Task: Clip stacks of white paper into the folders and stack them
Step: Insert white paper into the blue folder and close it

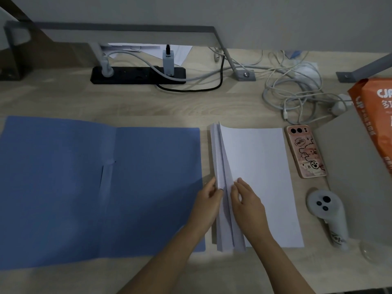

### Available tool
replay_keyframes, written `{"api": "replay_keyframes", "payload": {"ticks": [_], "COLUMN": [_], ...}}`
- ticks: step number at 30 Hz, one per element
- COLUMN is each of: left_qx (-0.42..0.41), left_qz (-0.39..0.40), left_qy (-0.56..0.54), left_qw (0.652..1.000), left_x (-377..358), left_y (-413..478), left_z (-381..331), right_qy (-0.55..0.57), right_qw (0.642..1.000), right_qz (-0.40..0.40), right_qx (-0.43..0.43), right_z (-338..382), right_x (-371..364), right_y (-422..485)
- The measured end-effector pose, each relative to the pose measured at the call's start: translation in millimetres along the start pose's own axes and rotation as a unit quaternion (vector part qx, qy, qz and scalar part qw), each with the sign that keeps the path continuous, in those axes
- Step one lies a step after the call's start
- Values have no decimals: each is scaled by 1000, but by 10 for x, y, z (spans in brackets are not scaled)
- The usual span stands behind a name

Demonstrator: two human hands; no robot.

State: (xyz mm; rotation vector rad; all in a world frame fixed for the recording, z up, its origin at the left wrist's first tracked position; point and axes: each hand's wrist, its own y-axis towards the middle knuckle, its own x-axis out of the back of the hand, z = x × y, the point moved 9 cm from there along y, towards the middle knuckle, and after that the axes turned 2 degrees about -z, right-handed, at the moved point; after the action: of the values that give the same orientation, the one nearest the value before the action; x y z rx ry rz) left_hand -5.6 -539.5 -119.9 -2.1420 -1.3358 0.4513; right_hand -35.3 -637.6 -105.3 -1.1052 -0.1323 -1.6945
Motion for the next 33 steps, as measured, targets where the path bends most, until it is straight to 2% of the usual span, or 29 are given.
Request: {"api": "replay_keyframes", "payload": {"ticks": [4,5,9,13,17,20,22,33], "left_qx": [-59,-70,5,41,-74,-84,-83,-100], "left_qz": [-88,-88,-29,-50,-146,-119,-101,-117], "left_qy": [63,54,-55,-4,117,197,198,188], "left_qw": [992,992,998,998,980,970,972,970], "left_x": [85,59,-128,-185,-56,-107,-149,-138], "left_y": [-28,-25,95,142,79,84,79,81], "left_z": [-55,-69,4,14,-121,-60,3,209], "right_qy": [-2,2,15,-5,-27,4,20,-9], "right_qw": [1000,1000,999,1000,999,1000,1000,1000], "right_qz": [-23,-23,-19,-10,1,-1,-5,10], "right_qx": [15,16,29,27,35,18,5,18], "right_z": [26,31,74,79,-17,-89,-108,-58], "right_x": [10,13,25,21,-15,-22,-29,-70], "right_y": [-10,-16,-20,-4,17,33,37,21]}}
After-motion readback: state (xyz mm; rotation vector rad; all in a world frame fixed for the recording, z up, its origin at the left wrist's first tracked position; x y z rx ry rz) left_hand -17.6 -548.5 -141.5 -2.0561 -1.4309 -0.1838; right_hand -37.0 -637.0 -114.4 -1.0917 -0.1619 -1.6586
